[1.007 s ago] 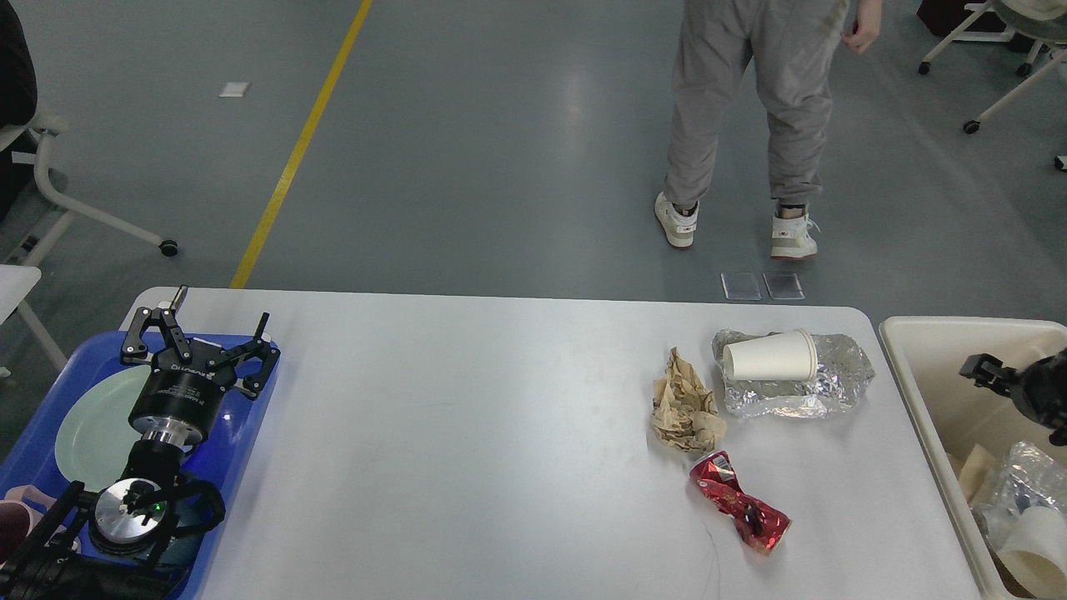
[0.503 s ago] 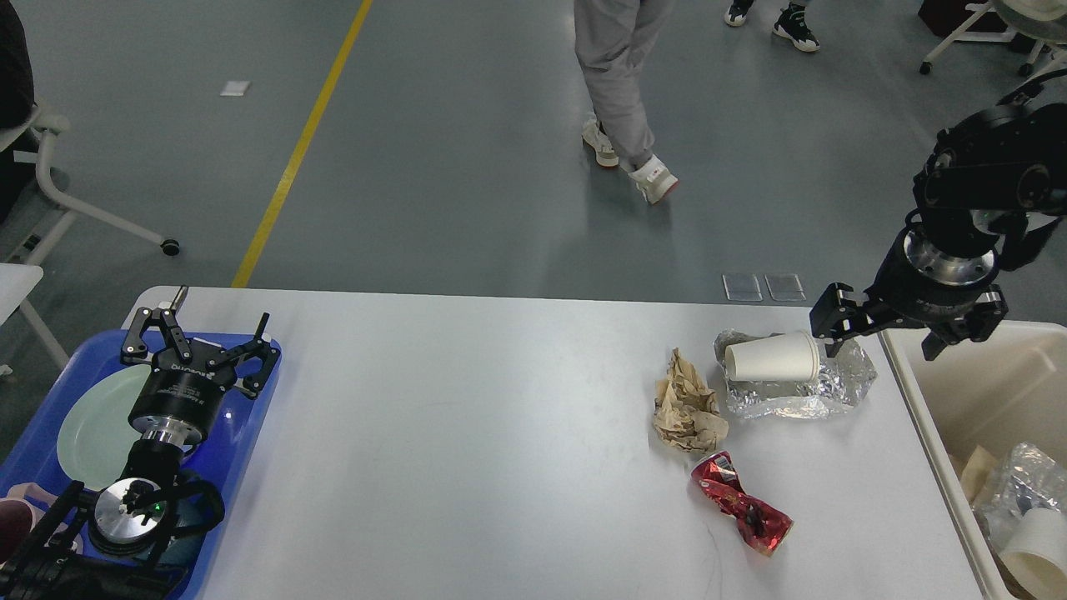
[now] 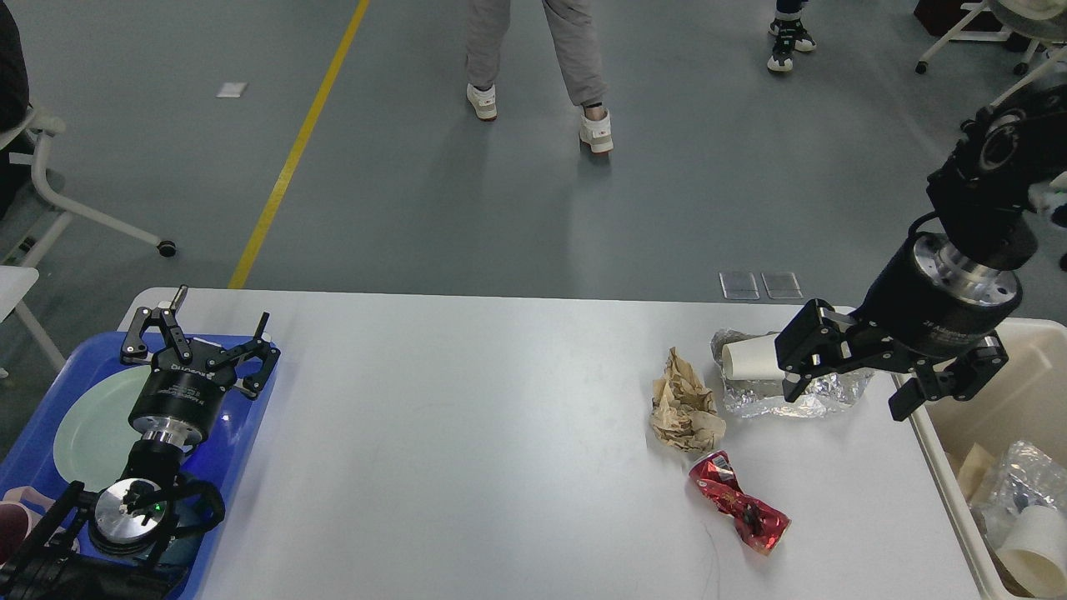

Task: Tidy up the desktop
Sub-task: 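Raise the right gripper out of the bin toward the red can, then lower the right gripper onto the crumpled red can and grasp it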

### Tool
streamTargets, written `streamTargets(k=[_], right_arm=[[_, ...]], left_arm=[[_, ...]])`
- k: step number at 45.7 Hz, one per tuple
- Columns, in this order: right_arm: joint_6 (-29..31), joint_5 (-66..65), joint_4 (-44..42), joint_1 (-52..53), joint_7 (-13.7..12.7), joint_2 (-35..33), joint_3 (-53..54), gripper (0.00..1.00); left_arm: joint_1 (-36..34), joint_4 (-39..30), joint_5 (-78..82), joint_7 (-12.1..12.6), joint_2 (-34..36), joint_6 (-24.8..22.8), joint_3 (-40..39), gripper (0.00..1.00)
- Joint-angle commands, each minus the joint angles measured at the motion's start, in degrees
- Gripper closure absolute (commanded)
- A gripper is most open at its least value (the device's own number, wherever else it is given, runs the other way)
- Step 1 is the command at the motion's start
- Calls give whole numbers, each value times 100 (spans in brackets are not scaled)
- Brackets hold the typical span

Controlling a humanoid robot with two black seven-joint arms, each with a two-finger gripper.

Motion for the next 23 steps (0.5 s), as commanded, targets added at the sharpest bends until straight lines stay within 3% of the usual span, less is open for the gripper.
streamTargets(k=[1, 13, 16, 23], right_arm=[[-78, 4, -33, 6, 3, -9, 159, 0], [-1132, -128, -226, -1074, -41, 26, 748, 0], [-1615, -268, -244, -1478, -50, 97, 915, 8], [-2302, -1751, -244, -2173, -41, 255, 1310, 10]], left_arm=[[0, 0, -4, -3, 0, -8, 0, 3], [0, 0, 5, -3, 0, 1, 0, 3], [0, 0, -4, -3, 0, 1, 0, 3], [0, 0, -4, -3, 0, 1, 0, 3]])
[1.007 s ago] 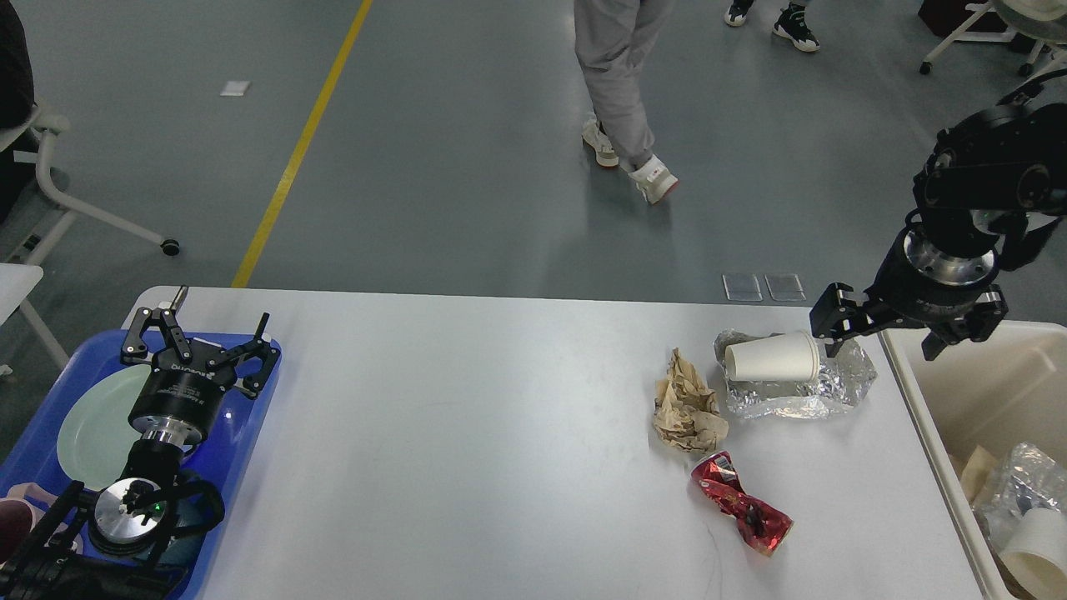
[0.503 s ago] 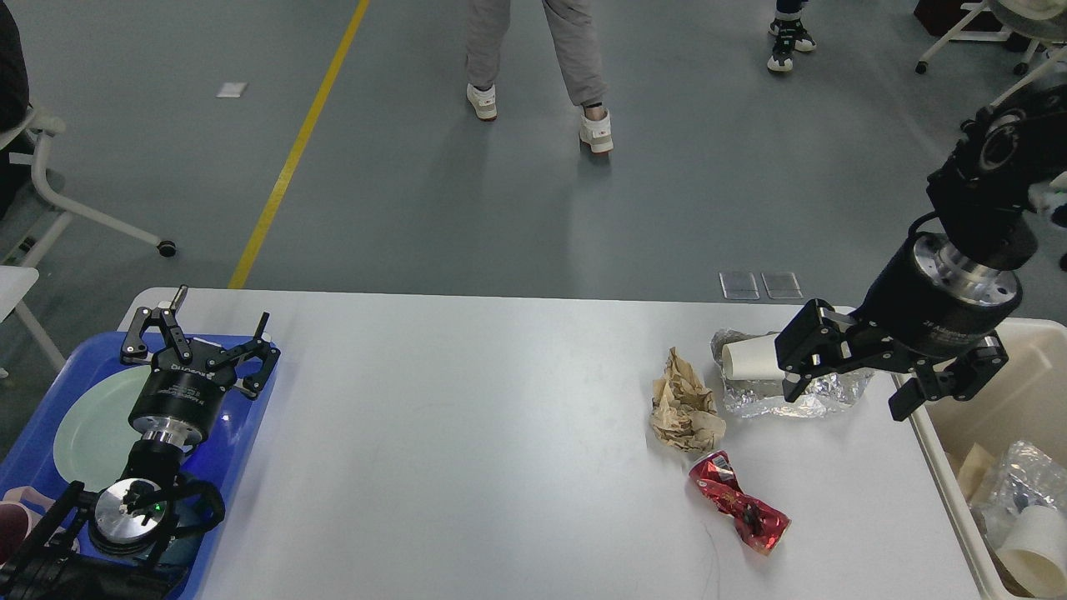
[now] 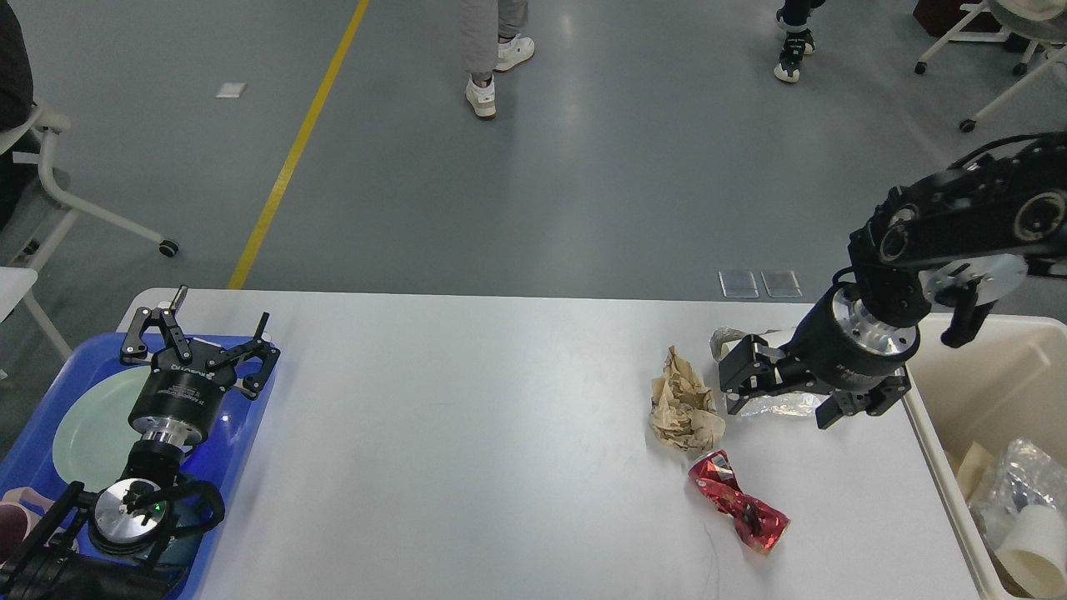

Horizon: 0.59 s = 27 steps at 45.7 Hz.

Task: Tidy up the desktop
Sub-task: 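Lower the right gripper onto the crumpled red can and grasp it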

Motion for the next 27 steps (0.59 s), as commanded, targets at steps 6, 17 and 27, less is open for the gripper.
streamTargets(k=[6, 17, 27], right_arm=[[-366, -2412, -109, -1301, -4, 92, 694, 14], [-541, -3117, -1409, -2629, -4, 671, 791, 14], [-656, -3126, -1736, -3069, -4, 883, 782, 14]], left_arm=[[0, 0, -4, 0, 0, -8, 0, 3], [0, 0, -4, 9, 0, 1, 0, 3], [0, 0, 5, 0, 0, -8, 0, 3]])
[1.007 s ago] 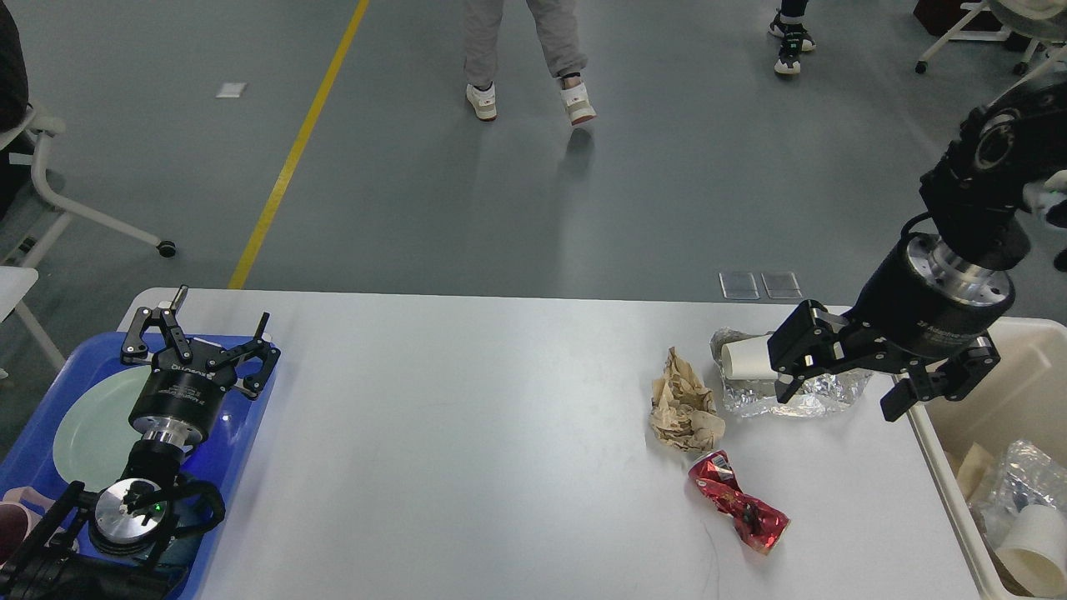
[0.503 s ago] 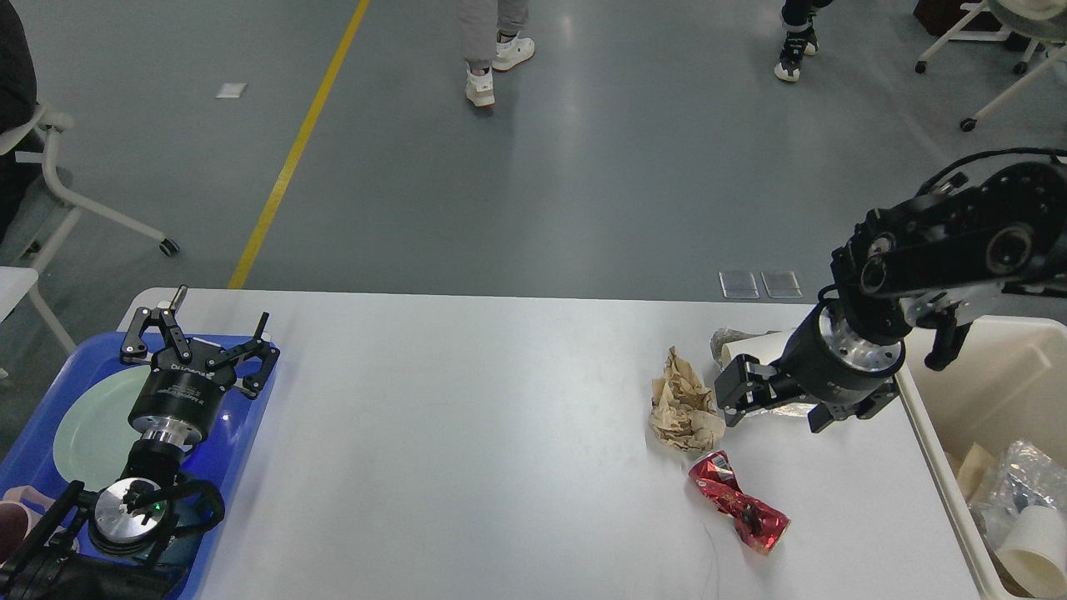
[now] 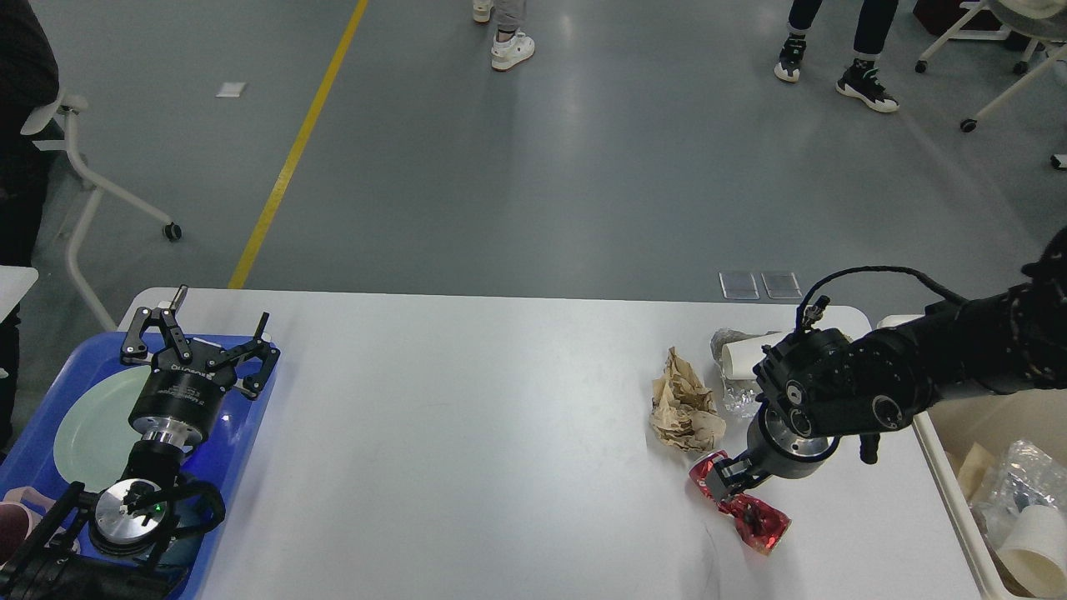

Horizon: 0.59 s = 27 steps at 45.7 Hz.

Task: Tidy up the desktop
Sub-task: 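Lower the right gripper onto the crumpled red can and grasp it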

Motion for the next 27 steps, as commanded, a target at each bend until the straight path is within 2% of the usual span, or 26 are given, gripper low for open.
streamTargets(k=[1, 9, 16, 27], right_arm=[[-56, -3, -123, -193, -1, 124, -7, 14], [-144, 5, -887, -790, -45, 607, -33, 14], [-162, 5, -1284, -1081, -45, 625, 2, 14], [-162, 5, -1503, -1309, -53, 660, -7, 22]], left_arm=[[0, 0, 6, 4, 0, -8, 0, 3], [0, 0, 6, 4, 0, 1, 0, 3], [0, 0, 6, 4, 0, -8, 0, 3], [0, 0, -3, -5, 0, 1, 0, 3]])
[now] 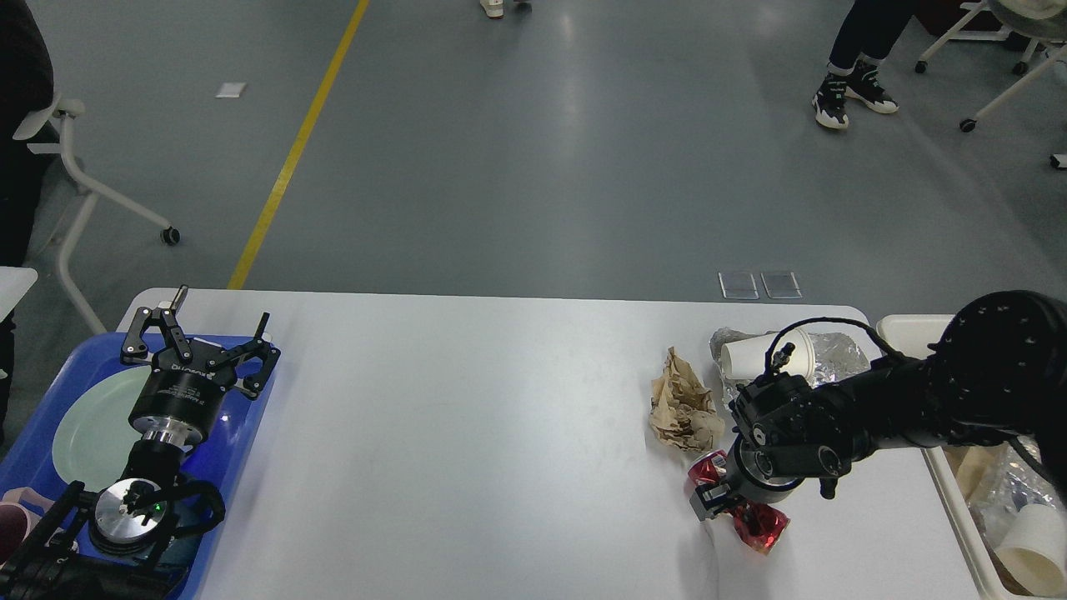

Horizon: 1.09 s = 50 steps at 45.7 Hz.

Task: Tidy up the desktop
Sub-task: 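Lower the right gripper onto the crumpled red can and grasp it, then carry the red can into the white bin and release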

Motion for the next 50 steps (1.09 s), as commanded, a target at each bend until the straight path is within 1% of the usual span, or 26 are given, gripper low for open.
streamTargets(k=[1, 5, 9, 13, 20, 25, 28, 29, 37, 43, 50], right_arm=[[0, 0, -87, -115, 0, 11, -9, 22], [0, 0, -105, -151, 0, 11, 0, 29], [0, 9, -158, -151, 0, 11, 18, 41], [0, 96, -184, -159, 0, 11, 26, 46], [0, 167, -175, -168, 0, 20, 26, 63], [8, 176, -132, -160, 0, 28, 53, 79], [26, 193, -105, -159, -9, 46, 53, 99], [26, 219, -96, -151, 0, 63, 53, 100], [96, 729, -79, -133, -9, 28, 53, 100], [281, 1529, -52, -37, 0, -50, 44, 100], [307, 1635, 35, 34, 0, -86, 53, 100]], left_arm=[[0, 0, 2, -5, 0, -3, 0, 3], [0, 0, 2, 4, 0, -3, 0, 3], [0, 0, -7, -5, 0, 5, 0, 3], [0, 0, 2, 4, 0, -3, 0, 3], [0, 0, -7, 4, 0, -3, 0, 3], [0, 0, -7, 4, 0, -3, 0, 3], [0, 0, 2, -5, 0, -3, 0, 3], [0, 0, -7, 4, 0, 5, 0, 3], [0, 0, 2, 4, 0, -3, 0, 3], [0, 0, 2, 4, 0, -3, 0, 3], [0, 0, 2, 4, 0, 5, 0, 3]])
